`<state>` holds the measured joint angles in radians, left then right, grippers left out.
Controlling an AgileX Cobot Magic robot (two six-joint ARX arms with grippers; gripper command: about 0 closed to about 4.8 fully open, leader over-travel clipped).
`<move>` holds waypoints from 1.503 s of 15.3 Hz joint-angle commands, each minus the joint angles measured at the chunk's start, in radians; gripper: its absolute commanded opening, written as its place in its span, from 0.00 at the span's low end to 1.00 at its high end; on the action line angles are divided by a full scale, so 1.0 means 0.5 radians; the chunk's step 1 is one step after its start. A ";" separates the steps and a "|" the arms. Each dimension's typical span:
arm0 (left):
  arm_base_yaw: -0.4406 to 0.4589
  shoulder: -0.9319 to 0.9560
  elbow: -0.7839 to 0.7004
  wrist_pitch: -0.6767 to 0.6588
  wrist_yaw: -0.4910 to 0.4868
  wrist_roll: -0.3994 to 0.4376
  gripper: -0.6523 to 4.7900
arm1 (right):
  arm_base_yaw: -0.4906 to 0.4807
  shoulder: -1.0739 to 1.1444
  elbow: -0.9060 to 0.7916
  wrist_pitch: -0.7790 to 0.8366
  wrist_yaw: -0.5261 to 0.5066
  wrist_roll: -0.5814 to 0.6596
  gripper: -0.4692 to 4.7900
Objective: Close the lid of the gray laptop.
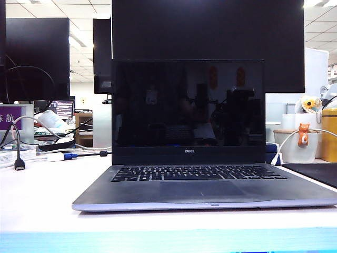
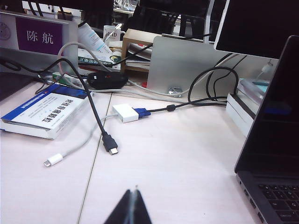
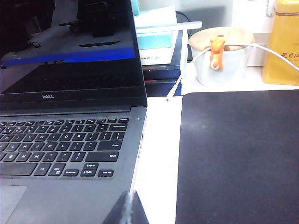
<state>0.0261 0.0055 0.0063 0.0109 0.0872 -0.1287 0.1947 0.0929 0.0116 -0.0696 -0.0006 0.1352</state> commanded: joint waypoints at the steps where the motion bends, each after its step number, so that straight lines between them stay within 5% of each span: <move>1: 0.002 -0.008 0.012 0.033 0.016 -0.083 0.11 | 0.002 -0.001 -0.007 0.024 -0.002 0.065 0.09; 10: 0.002 0.272 0.547 -0.016 0.190 -0.140 0.11 | 0.002 0.004 0.249 -0.024 0.018 0.288 0.09; 16: 0.002 1.344 1.337 0.009 0.687 0.264 0.11 | 0.001 0.448 0.887 -0.260 0.084 0.215 0.09; 19: 0.000 1.879 1.801 -0.016 0.928 0.320 0.11 | 0.001 0.825 1.239 -0.443 0.031 0.039 0.09; 21: -0.047 2.162 2.083 -0.110 1.080 0.427 0.11 | -0.010 1.054 1.472 -0.539 -0.126 -0.023 0.09; 23: -0.186 2.416 2.390 -0.350 1.089 0.565 0.11 | -0.112 1.267 1.720 -0.560 -0.535 -0.018 0.09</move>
<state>-0.0471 1.1892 1.1667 -0.1246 0.6197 0.1165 0.1562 0.6994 0.8310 -0.3569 -0.1638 0.1280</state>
